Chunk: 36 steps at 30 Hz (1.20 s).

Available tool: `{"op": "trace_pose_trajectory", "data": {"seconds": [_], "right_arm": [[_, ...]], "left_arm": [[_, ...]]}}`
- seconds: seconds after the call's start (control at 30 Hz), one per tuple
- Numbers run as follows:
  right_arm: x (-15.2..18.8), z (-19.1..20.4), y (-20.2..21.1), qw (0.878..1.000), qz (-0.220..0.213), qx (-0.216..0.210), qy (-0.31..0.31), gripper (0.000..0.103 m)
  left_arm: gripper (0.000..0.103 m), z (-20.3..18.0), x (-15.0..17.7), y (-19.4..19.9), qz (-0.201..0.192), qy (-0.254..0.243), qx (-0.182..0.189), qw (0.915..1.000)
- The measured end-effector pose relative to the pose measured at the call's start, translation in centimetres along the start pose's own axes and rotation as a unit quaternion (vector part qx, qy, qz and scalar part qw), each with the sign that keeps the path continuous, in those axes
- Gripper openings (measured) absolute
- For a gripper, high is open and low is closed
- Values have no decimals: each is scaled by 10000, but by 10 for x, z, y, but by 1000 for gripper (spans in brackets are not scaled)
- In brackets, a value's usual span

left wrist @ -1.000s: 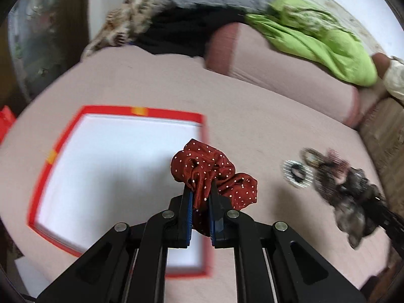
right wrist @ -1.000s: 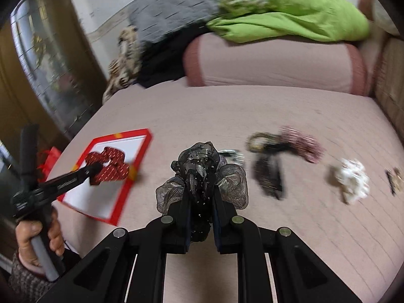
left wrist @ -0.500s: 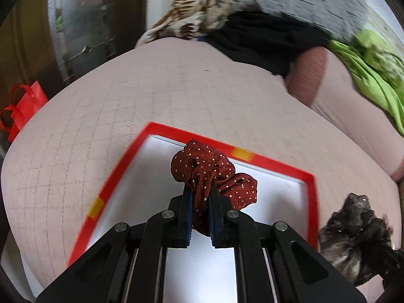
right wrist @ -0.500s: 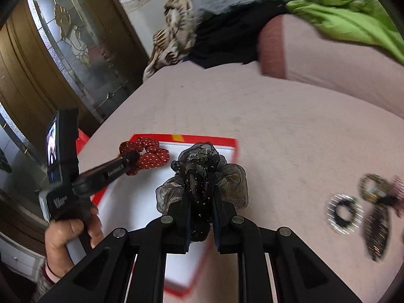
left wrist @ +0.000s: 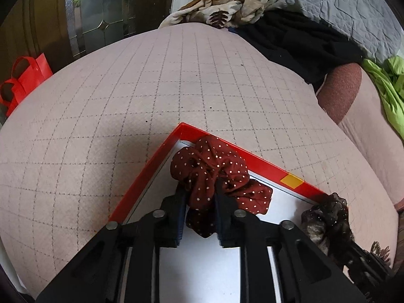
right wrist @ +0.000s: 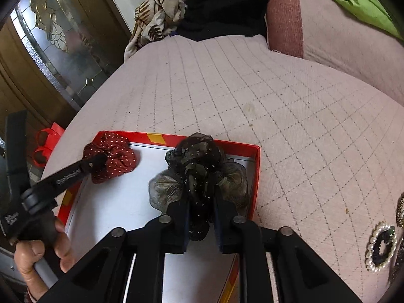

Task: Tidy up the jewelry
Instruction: 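Open the left gripper to drop the red scrunchie while the right drops the black one, then grasp the rhinestone hair claw with the left gripper while the right reaches the white scrunchie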

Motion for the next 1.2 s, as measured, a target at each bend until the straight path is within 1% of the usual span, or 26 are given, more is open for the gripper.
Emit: {"op": "trace_pose_trajectory", "data": {"seconds": [0.03, 0.07, 0.1, 0.13, 0.3, 0.37, 0.5, 0.6, 0.67, 0.8, 0.93, 1.03, 1.1, 1.2], "right_arm": [[0, 0, 1, 10000, -44, 30, -20, 30], [-1, 1, 2, 9999, -85, 51, -33, 38], [0, 1, 5, 9999, -108, 53, -28, 42], [0, 2, 7, 9999, -128, 74, -10, 46], [13, 4, 36, 9996, -243, 117, 112, 46], [21, 1, 50, 9995, -267, 118, 110, 46], [49, -11, 82, 9995, -293, 89, -8, 46], [77, -27, 112, 9993, -324, 127, -109, 46], [99, -43, 136, 9988, -366, 230, -213, 46], [140, -79, 183, 9964, -472, 473, -517, 46], [182, -126, 229, 9900, -615, 786, -997, 47], [205, -160, 258, 9824, -769, 977, -1397, 47], [216, -179, 273, 9771, -882, 1075, -1610, 47], [229, -199, 292, 9703, -1066, 1117, -1860, 48]], "left_arm": [[35, 0, 1, 2, -5, 11, 45, 10000], [40, 1, 1, 4, -46, 28, 72, 10000], [45, 1, 1, 8, -107, 38, 63, 9999], [47, 1, 2, 11, -160, 35, 51, 9999], [48, 1, 3, 26, -199, 36, 160, 9997], [48, 1, 6, 33, -236, 6, 122, 9996], [48, -5, 16, 54, -448, -143, 128, 9988], [48, -15, 32, 77, -618, -311, 360, 9970], [48, -23, 42, 91, -737, -463, 476, 9951], [48, -47, 70, 123, -861, -766, 844, 9897], [48, -77, 105, 153, -733, -1102, 1306, 9826], [48, -113, 135, 171, -619, -1624, 1535, 9727], [48, -139, 153, 176, -512, -1941, 1611, 9663], [48, -176, 180, 180, -152, -2238, 1855, 9567]]}}
Point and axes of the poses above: each gripper's, at about its wrist camera, not at the fingertips, and y roughly against the way its jaws point, z to its left, x to its underside, the point moved 1 cm from there along -y, roughly the way its jaws point, and after that the axes turned 10 degrees about -x, right-handed, at the moved point
